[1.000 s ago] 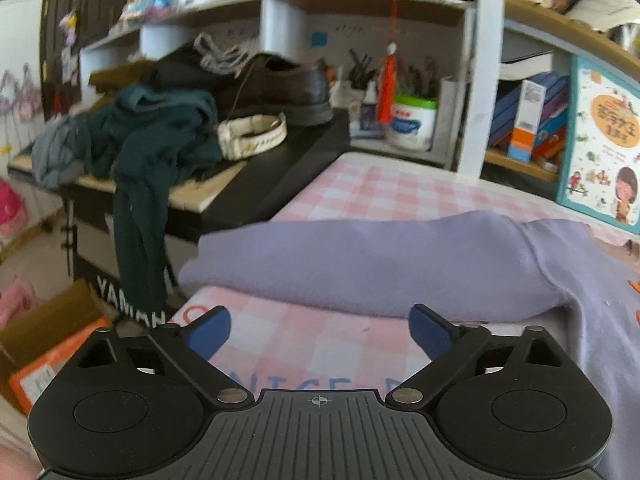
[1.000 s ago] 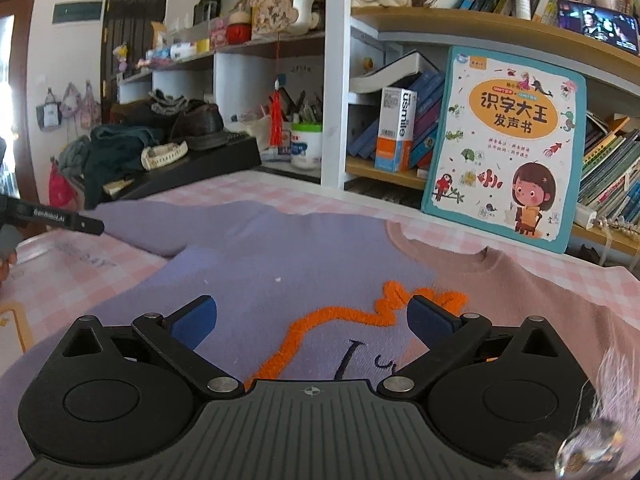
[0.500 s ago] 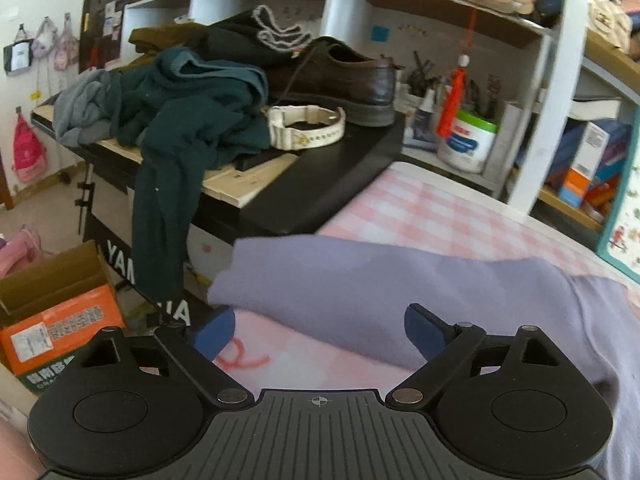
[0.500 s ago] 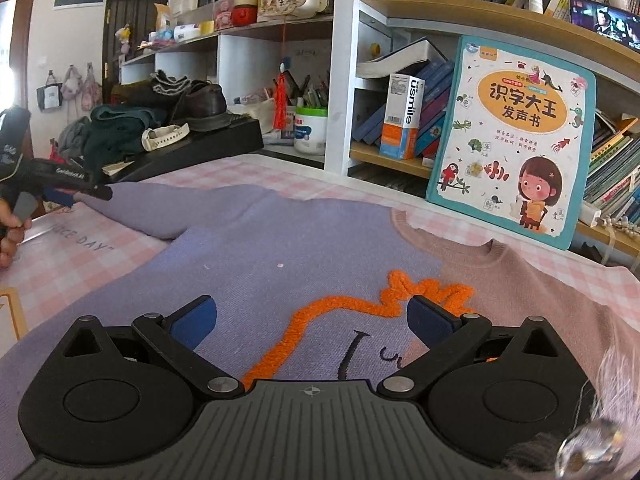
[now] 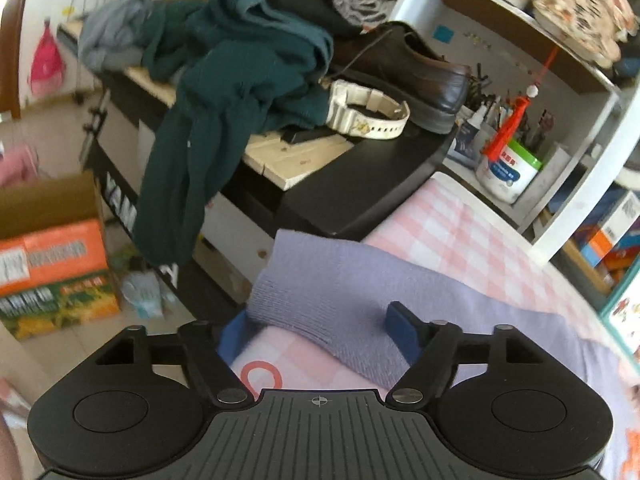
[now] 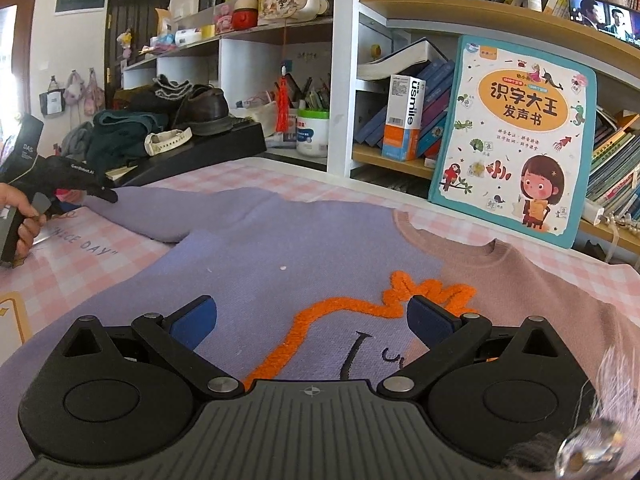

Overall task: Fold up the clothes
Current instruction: 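Close the left gripper on the lavender sleeve cuff, then lift the lavender sleeve with the left gripper and fold it across the sweater body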

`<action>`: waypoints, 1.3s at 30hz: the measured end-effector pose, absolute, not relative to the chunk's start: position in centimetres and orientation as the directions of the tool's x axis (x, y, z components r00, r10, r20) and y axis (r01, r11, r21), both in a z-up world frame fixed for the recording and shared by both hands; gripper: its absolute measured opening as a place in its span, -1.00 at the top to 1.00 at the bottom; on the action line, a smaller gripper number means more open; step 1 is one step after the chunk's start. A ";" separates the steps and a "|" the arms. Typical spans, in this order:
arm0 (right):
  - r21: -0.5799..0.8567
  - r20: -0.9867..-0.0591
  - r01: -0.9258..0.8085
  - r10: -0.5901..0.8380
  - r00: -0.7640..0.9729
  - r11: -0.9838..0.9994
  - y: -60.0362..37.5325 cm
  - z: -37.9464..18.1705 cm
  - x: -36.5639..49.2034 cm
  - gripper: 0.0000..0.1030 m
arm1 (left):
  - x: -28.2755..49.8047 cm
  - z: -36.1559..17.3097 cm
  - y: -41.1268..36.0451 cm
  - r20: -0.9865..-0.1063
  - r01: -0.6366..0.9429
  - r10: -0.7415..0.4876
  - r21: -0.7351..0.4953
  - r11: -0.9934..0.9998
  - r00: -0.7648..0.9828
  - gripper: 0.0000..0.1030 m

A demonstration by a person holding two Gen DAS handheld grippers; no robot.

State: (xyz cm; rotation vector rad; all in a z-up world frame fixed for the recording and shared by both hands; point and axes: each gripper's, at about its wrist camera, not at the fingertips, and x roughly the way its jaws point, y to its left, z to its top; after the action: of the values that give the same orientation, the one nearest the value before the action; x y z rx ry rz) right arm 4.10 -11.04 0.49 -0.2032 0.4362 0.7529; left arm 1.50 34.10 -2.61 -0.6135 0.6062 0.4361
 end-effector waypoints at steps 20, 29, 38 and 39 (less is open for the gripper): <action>-0.036 -0.426 -0.690 0.614 0.665 0.722 -11.2 0.7 3.7 -0.99 | 0.5 3.6 28.7 -0.405 -0.344 0.178 -0.385 0.856 0.897 0.88; -0.041 -0.399 -0.595 0.533 0.746 0.803 -15.3 1.1 3.2 -0.99 | 5.1 9.5 18.4 -0.219 0.067 -0.167 -0.404 0.912 0.961 0.88; -0.008 -0.421 -0.453 0.408 0.811 0.892 -22.4 1.0 1.8 -0.99 | 10.9 12.1 7.0 -0.152 0.381 -0.474 -0.408 0.829 0.868 0.88; 0.012 -0.422 -0.442 0.405 0.811 0.897 -23.2 1.0 1.6 -0.99 | 11.4 12.2 5.7 -0.152 0.409 -0.504 -0.412 0.814 0.850 0.88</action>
State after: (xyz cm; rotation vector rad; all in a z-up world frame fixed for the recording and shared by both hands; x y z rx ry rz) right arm 1.63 -23.16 1.01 -0.0885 0.4305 0.4532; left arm 11.43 5.70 12.23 -0.3783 0.2611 -0.4929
